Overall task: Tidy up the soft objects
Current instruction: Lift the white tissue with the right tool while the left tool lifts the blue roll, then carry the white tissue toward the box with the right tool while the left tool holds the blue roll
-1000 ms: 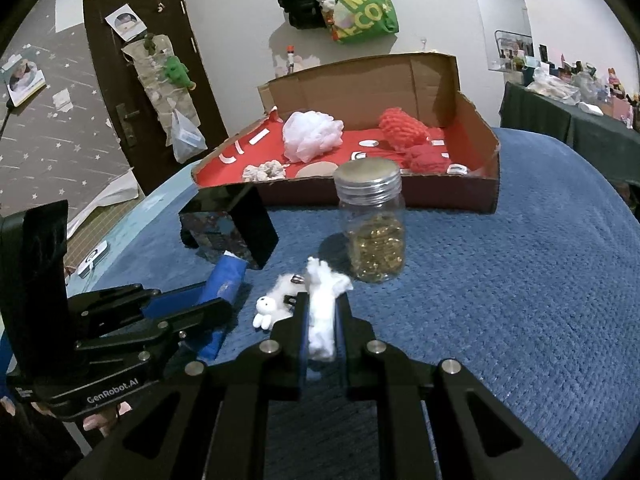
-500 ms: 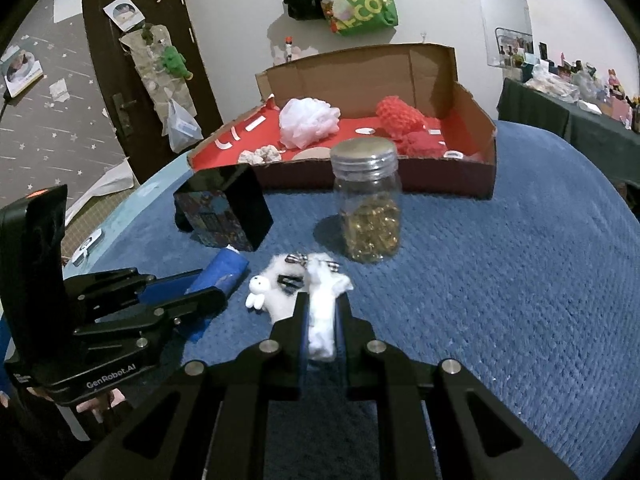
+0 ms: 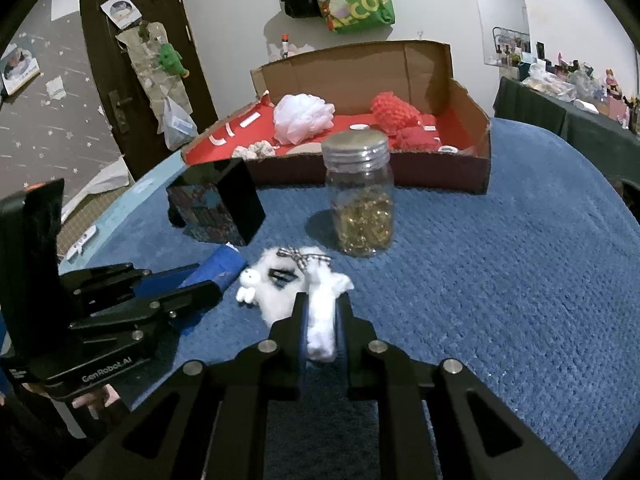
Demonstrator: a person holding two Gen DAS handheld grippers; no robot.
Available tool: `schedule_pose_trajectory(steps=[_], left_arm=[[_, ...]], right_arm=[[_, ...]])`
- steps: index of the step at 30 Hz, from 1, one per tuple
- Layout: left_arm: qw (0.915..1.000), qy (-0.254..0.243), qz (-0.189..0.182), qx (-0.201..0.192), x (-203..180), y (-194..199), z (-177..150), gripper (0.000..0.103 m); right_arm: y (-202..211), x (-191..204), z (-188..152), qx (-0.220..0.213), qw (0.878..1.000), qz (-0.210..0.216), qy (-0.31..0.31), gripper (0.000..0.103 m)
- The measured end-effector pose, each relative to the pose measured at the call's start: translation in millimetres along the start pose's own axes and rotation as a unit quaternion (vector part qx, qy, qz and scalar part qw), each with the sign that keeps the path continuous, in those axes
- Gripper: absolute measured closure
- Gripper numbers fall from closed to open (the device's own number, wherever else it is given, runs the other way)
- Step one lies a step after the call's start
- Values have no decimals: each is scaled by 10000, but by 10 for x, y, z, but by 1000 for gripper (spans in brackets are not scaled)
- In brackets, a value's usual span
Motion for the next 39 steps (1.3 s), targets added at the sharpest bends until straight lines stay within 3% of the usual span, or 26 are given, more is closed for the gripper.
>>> schedule_pose_trajectory(steps=[3, 5, 8, 10, 11, 12, 20, 23, 25, 26, 28, 30, 31, 34, 39], left_arm=[[10000, -27, 85, 19, -5, -25, -19, 78], [9999, -51, 155, 6, -7, -42, -23, 77], [9997, -78, 211, -10, -13, -59, -24, 74], [9997, -83, 247, -32, -13, -63, -25, 62], [9996, -72, 286, -37, -7, -66, -25, 40], [9994, -58, 349, -44, 2, -65, -26, 29], [9992, 98, 376, -20, 21, -66, -30, 29], [9991, 162, 389, -30, 31, -72, -25, 30], [9990, 136, 413, -90, 25, -73, -10, 42], [9989, 72, 446, -106, 13, -81, -6, 55], [9989, 1, 440, -141, -20, -90, -16, 68], [9986, -140, 456, -213, -69, -90, -23, 80], [9983, -191, 498, -240, -88, -82, -30, 80], [9980, -240, 476, -329, -113, -34, -24, 80], [9978, -259, 433, -439, -117, 41, 17, 80]], right_arm=[[-7, -3, -49, -30, 9999, -131, 79, 84], [-16, -12, -74, -56, 9997, -218, 127, 69], [-34, -33, -105, -112, 9993, -310, 169, 58], [-35, -42, -104, -194, 9989, -370, 203, 58], [-36, -47, -100, -237, 9988, -378, 202, 55], [-36, -50, -96, -273, 9988, -366, 197, 54], [-59, -48, -123, -543, 9974, -405, 251, 50], [-69, -47, -136, -633, 9965, -461, 284, 50], [-75, -47, -142, -678, 9962, -465, 294, 50], [-74, -46, -143, -714, 9958, -486, 309, 50], [-76, -42, -145, -759, 9951, -531, 358, 51], [-80, -37, -147, -805, 9945, -542, 396, 65], [-76, -40, -149, -820, 9944, -542, 396, 77], [-58, -58, -153, -842, 9949, -439, 343, 84], [34, -51, -111, -967, 9942, -380, 267, 85]])
Point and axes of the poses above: each gripper's, at about its wrist camera, not at the fingertips, and y roughly against the way its jaws point, x to its left, z to its top, the point moved 6 cm from there along -y, roughly the way its jaws point, and after that the axes turned 12 degrees about -z, right-handed, at the moved point
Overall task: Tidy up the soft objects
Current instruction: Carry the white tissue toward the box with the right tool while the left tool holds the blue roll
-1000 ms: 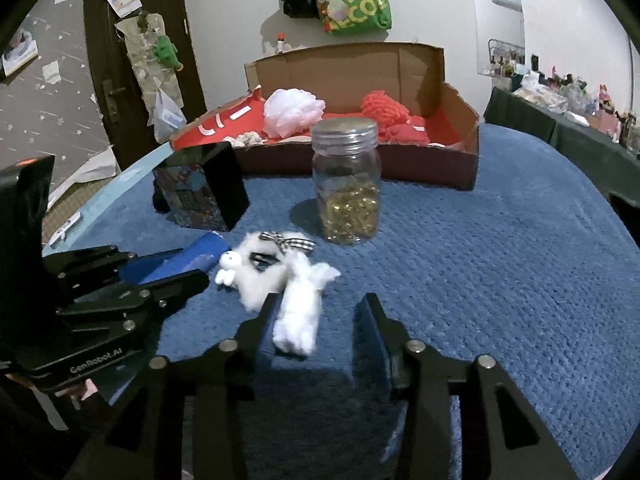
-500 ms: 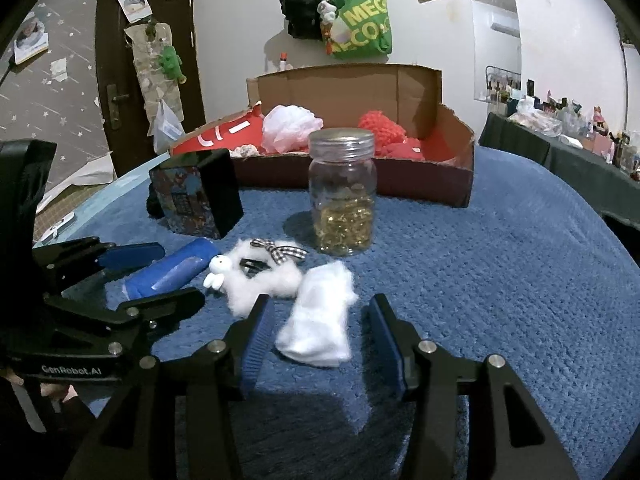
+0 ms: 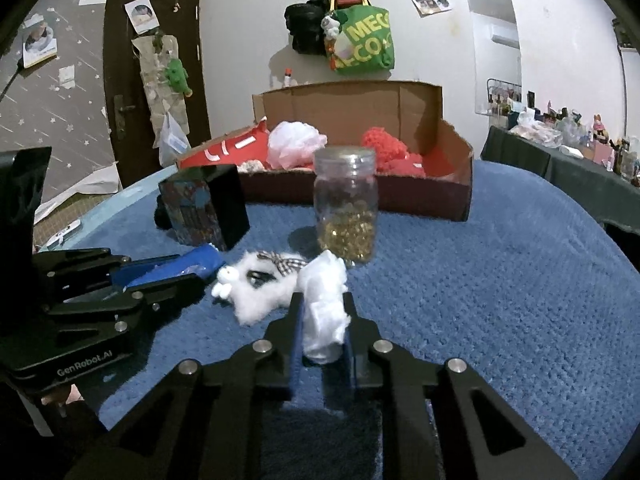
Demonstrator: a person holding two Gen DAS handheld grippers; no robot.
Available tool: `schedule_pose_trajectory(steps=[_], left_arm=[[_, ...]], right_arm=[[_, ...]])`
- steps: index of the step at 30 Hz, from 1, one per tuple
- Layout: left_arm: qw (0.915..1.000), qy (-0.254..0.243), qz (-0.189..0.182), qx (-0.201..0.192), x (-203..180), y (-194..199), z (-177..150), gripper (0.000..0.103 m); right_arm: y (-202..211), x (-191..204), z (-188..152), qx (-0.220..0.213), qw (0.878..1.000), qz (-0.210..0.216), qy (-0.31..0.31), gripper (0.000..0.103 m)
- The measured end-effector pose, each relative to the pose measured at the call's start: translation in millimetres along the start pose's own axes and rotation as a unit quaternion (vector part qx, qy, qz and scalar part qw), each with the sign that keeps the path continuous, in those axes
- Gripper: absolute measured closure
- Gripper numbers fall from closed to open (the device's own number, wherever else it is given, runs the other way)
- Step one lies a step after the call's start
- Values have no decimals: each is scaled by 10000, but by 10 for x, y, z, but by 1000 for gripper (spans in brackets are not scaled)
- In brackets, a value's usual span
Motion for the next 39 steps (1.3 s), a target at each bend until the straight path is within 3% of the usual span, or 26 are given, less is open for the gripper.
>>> schedule_pose_trajectory(steps=[8, 18, 29, 39], left_arm=[[9999, 122, -43, -18, 103, 113, 34, 80], [9993, 282, 188, 146, 470, 309, 60, 80], [9973, 53, 526, 511, 762, 381, 94, 80], [9959, -259, 617, 604, 956, 322, 239, 81]], right_arm=[[13, 37, 46, 84, 9999, 56, -49, 85], [-44, -247, 139, 431, 9987, -107, -243, 85], [-162, -442, 208, 715, 9965, -406, -166, 85], [-274, -524, 337, 786, 9951, -592, 14, 85]])
Point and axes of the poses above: each gripper's, at about its wrist camera, not at the fingertips, and y roughly against the way its jaws point, x to its left, z to its top, the point moved 6 cm from there along -y, roughly the way its jaws point, and after that the axes turned 12 degrees about -z, right-handed, at the moved point
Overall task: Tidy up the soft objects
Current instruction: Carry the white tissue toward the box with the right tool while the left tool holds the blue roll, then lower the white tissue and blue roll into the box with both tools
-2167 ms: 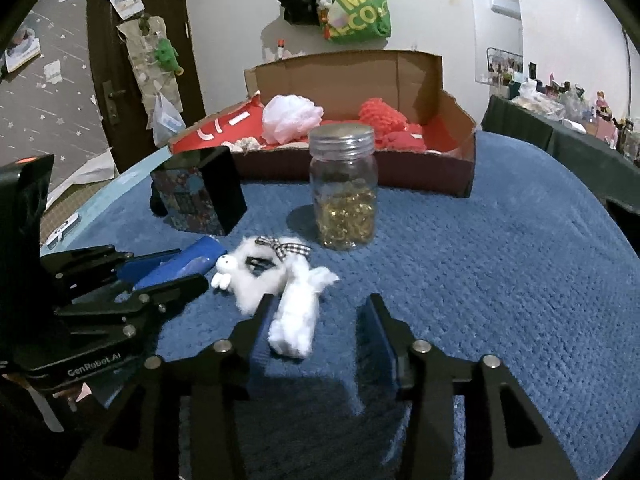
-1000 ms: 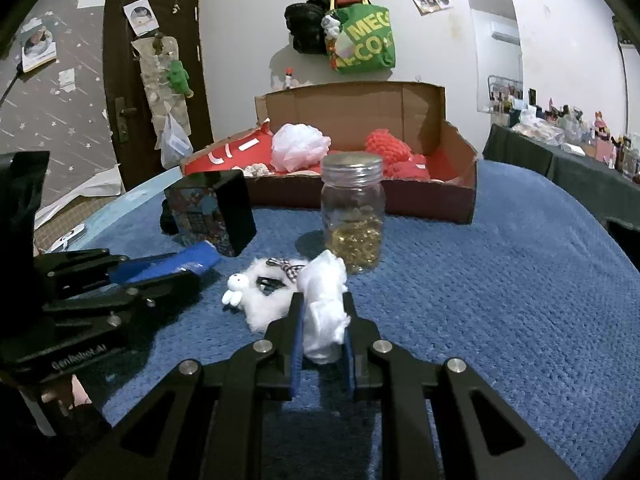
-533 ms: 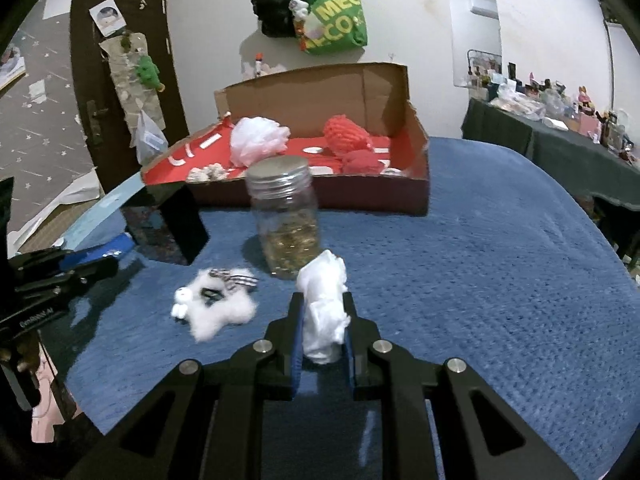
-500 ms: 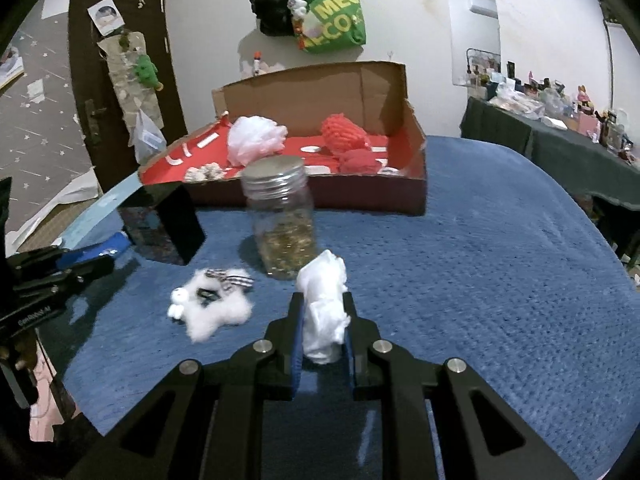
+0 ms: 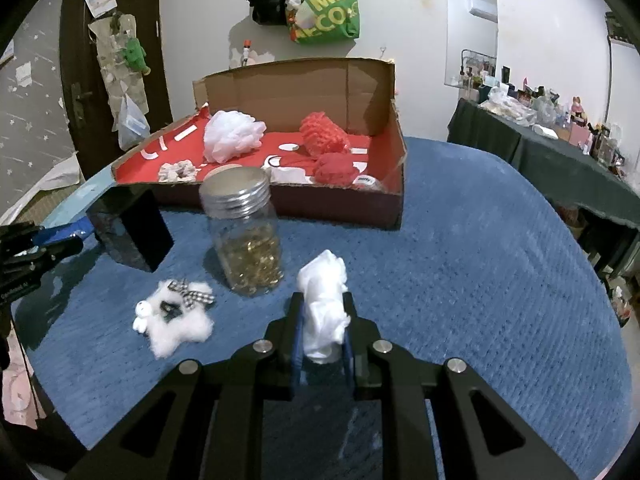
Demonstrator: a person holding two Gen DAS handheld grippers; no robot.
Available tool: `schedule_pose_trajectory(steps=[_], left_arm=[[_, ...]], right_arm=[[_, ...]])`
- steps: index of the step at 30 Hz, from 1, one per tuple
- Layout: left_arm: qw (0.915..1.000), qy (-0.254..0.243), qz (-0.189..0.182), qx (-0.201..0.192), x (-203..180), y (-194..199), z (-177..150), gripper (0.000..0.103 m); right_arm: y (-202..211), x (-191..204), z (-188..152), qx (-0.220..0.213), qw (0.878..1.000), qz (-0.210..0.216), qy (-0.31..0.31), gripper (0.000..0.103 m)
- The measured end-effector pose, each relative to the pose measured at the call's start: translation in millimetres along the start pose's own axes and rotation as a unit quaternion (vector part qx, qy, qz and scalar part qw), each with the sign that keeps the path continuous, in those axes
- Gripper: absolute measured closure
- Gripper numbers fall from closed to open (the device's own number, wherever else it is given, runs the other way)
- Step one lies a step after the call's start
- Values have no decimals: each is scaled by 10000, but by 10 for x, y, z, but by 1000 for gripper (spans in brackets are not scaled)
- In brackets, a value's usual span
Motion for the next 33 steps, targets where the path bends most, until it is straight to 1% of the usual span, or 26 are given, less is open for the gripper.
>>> schedule_pose_trajectory(steps=[5, 12, 20, 28, 33], left_arm=[[9999, -97, -60, 62, 49, -50, 82, 80], [9993, -82, -362, 98, 134, -102, 217, 80], [9984, -202, -530, 79, 225, -144, 438, 80], [9963, -224, -833, -9, 241, -211, 713, 80], [9928, -268, -1164, -26, 163, -335, 951, 80]], right_arm=[[-69, -29, 94, 29, 10000, -28, 80, 85], [-162, -73, 239, 101, 9998, 129, 91, 85], [-255, -65, 427, 166, 9992, 341, 129, 85], [-327, -45, 636, 243, 9968, 762, 75, 85], [-361, 21, 827, 270, 9940, 1055, 96, 85]])
Point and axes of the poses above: each gripper's, at about its wrist camera, not at the fingertips, and y roughly against the way its jaws point, x to its left, z to its top, the point moved 6 cm from there along -y, roughly the way its jaws point, and after that the axes turned 12 degrees about -z, right-handed, at the moved point
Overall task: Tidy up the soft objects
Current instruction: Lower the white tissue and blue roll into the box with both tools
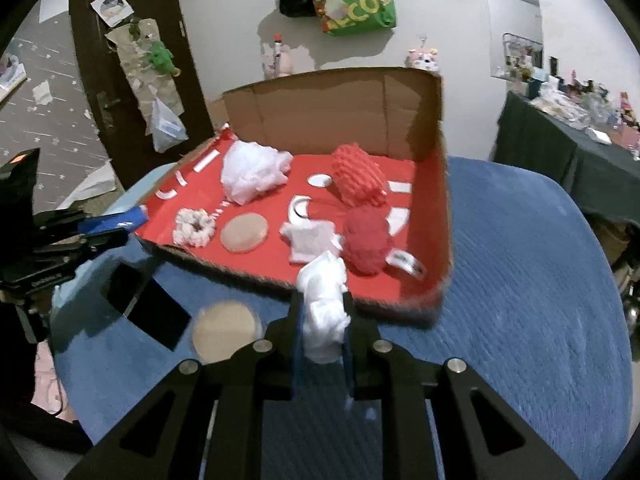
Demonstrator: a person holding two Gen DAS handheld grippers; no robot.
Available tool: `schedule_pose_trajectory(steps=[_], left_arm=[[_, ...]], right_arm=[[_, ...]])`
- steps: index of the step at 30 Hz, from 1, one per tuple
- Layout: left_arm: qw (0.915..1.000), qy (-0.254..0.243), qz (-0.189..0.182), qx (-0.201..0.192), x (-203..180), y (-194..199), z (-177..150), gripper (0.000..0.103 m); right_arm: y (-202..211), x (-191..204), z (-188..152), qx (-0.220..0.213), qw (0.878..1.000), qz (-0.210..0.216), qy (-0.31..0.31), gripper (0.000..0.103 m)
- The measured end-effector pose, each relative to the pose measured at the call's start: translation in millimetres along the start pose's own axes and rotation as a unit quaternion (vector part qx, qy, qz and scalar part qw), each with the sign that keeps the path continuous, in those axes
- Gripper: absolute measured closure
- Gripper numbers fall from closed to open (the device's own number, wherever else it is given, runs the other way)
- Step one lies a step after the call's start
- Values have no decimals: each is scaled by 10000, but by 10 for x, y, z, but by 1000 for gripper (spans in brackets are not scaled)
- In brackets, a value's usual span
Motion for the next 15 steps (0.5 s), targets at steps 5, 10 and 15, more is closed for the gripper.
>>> schedule_pose_trajectory(steps=[5, 10, 15], left_arm=[[9995, 13, -291, 152, -32, -249, 236, 80], [9980, -13, -453, 435, -11, -567, 502, 80], [9950, -229, -509, 828, 39, -942, 667, 80]], right_arm=[[-83, 131, 272, 27, 9995, 249, 169, 85], [-306, 278, 577, 238, 9980, 437, 383, 85], [-745, 367, 813, 752, 9946, 415, 589, 85]])
Point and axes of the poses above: each gripper's, at about its wrist camera, not at the fingertips, and y roughly against the way its jaws point, x to its left, z to its top, the point moved 6 cm from there along -y, roughly the way its jaws point, and after that the axes turned 12 degrees about -z, right-handed, at the moved point
